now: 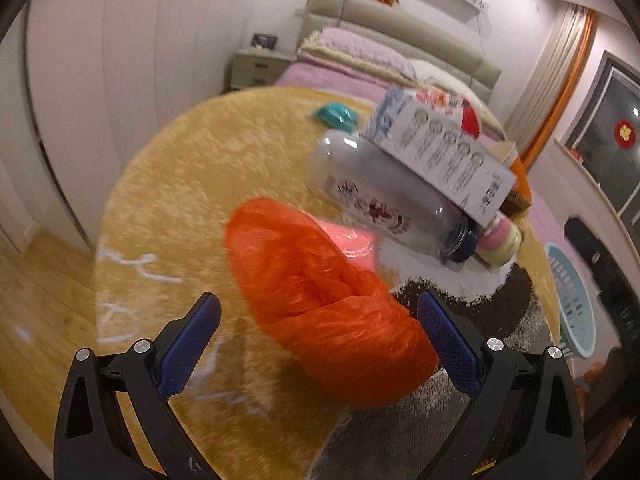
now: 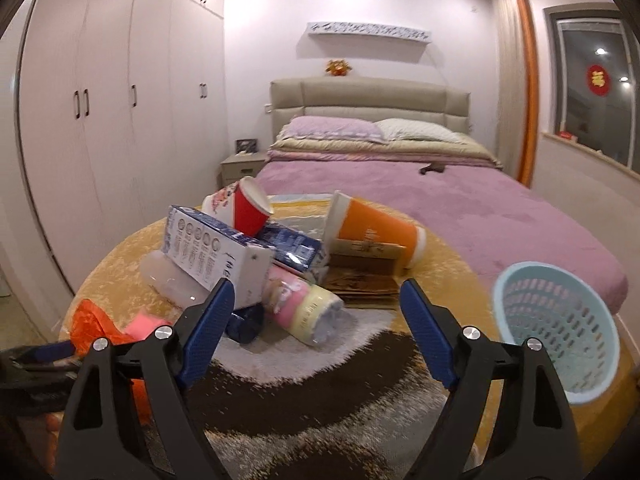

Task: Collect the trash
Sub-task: 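Grasp the orange bag with the left tool while the right tool grasps the blue milk carton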

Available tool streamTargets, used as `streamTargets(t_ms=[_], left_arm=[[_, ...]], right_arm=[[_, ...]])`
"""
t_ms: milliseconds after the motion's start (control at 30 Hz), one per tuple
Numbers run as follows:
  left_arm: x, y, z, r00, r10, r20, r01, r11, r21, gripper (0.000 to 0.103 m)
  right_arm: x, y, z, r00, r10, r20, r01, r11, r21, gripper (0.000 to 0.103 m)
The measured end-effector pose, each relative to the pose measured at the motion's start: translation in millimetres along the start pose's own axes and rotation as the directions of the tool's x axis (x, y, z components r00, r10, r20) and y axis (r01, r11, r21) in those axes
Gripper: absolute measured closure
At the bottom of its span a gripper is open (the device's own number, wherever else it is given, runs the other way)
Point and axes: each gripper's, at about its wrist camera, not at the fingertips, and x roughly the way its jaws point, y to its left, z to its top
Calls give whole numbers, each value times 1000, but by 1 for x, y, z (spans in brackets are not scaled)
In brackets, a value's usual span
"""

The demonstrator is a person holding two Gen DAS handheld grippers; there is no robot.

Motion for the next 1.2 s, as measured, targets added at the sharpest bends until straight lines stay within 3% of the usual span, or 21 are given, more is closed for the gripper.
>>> streamTargets(t_ms=[133,200,267,367,600,800,867,933,1033,1200], left_arm=[[20,0,0,997,-35,-71,34,999,-25,12],[25,3,-1,995,-70,-75,68,997,-29,25],[24,5,-2,991,-108,-75,106,994,-30,44],[19,7,-3,985,-158,-66,158,987,-8,56],[-3,21,-5,981,-188,-55,190,981,39,61],[-19,26,10,981,-192,-24,193,979,64,61],[-21,28,13,981,-193,-16,194,979,65,61],[-23,26,15,981,-192,-9,192,979,70,61],[-26,22,17,982,-191,4,190,978,83,61],[-33,11,20,979,-203,20,200,973,119,61]], right_arm=[[18,6,15,998,56,-29,-57,998,-9,23],[29,10,20,996,80,-44,-81,997,-13,23],[41,16,24,994,96,-56,-97,995,-20,23],[60,25,30,987,132,-90,-134,991,-24,23],[104,28,37,966,195,-167,-193,981,29,22],[129,24,36,910,335,-243,-313,941,127,24],[126,27,35,896,374,-239,-352,927,131,47],[118,28,33,888,397,-233,-379,918,121,54],[91,30,30,901,391,-188,-382,920,82,63],[34,33,10,951,294,-99,-299,954,-34,68]])
